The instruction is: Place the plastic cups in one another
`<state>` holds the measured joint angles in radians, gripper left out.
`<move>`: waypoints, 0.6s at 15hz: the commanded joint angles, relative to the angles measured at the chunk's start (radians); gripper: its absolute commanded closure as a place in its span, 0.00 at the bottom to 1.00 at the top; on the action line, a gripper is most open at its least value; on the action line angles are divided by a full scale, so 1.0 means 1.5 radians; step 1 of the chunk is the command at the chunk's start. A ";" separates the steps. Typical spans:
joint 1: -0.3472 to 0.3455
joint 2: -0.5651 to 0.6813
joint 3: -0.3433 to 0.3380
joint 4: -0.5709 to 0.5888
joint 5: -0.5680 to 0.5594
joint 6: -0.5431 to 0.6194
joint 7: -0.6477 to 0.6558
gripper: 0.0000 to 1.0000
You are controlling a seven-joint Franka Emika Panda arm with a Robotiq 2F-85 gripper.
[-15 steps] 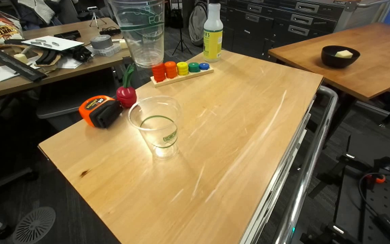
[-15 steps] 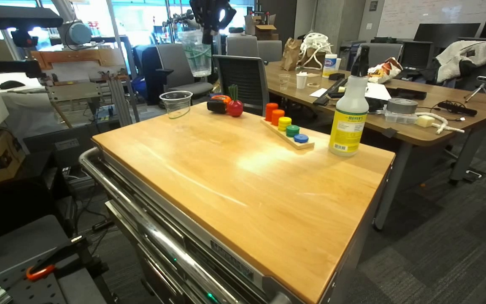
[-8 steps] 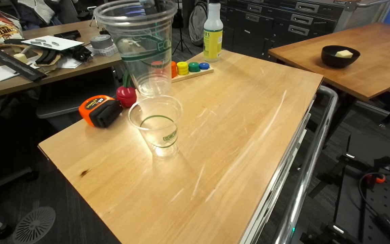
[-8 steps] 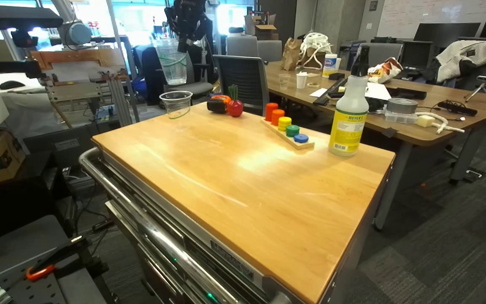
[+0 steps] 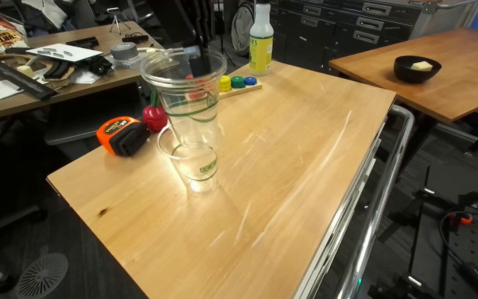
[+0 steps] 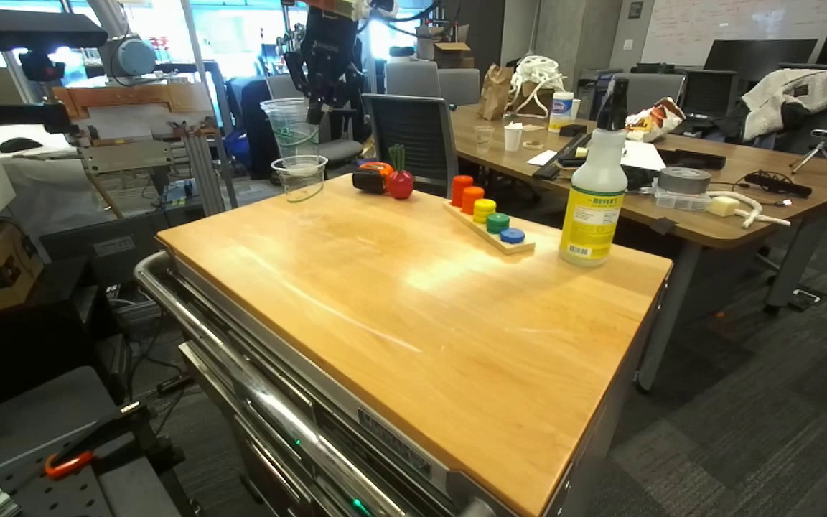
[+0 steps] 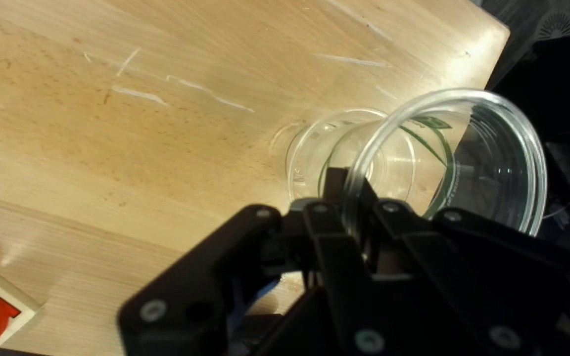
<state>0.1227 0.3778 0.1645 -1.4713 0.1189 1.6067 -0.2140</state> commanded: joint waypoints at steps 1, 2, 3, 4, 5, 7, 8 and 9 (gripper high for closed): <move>-0.009 -0.014 -0.001 -0.036 0.011 0.039 -0.034 0.98; -0.008 -0.011 -0.003 -0.041 0.003 0.045 -0.036 0.98; -0.009 -0.012 -0.004 -0.047 0.002 0.049 -0.039 0.98; -0.009 -0.012 -0.005 -0.052 0.001 0.053 -0.043 0.95; -0.010 -0.011 -0.005 -0.057 0.000 0.059 -0.046 0.68; -0.010 -0.010 -0.005 -0.059 0.003 0.068 -0.049 0.61; -0.010 -0.011 -0.004 -0.061 0.004 0.072 -0.052 0.54; -0.009 -0.011 -0.003 -0.058 0.004 0.073 -0.054 0.47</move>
<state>0.1123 0.3802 0.1565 -1.5442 0.1194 1.6848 -0.2683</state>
